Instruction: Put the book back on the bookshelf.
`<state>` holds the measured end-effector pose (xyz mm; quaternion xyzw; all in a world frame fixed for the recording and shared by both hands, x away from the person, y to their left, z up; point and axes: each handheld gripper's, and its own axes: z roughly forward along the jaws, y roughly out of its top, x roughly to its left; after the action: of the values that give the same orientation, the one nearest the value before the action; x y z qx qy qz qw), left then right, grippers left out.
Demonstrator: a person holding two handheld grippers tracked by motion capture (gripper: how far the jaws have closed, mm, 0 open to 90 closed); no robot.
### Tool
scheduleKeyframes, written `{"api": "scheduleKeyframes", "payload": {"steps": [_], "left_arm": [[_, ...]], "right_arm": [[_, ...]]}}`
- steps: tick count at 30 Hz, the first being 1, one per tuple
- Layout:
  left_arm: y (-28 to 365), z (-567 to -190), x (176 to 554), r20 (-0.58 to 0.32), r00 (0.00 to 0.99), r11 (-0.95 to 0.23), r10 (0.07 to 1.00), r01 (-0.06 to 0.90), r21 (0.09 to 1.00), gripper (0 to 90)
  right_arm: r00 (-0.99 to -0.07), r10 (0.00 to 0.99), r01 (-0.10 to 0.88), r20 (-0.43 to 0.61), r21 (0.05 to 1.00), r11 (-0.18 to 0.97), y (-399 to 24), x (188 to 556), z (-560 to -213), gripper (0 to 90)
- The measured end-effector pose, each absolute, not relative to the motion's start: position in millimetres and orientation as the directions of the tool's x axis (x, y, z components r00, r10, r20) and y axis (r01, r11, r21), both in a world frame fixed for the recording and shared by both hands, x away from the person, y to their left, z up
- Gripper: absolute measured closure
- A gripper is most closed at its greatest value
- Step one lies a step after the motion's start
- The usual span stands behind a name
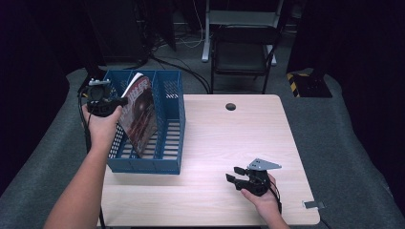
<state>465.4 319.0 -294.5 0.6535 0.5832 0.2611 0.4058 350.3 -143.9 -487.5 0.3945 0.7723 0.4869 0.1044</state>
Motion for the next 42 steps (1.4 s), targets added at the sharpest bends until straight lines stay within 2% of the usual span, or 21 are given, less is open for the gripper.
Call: {"api": "scheduleKeyframes", "payload": {"steps": [36,41,42], "left_arm": [[318.5,-303.8,479.8,-0.148,0.140,0.049,0.979,0.541,0.839,83.9],[317.8,-305.0,477.4,-0.159,0.143,0.057,0.977,0.542,0.839,81.2],[317.9,-305.1,476.9,-0.168,0.147,0.062,0.975,0.544,0.837,77.5]], "right_arm": [[-0.673,0.708,0.496,0.215,0.841,0.217,-146.1,348.6,-486.7,50.2],[-0.673,0.710,0.497,0.207,0.838,0.227,-145.6,348.8,-486.9,50.2],[-0.675,0.707,0.495,0.208,0.839,0.226,-145.3,348.7,-487.1,50.1]]}}
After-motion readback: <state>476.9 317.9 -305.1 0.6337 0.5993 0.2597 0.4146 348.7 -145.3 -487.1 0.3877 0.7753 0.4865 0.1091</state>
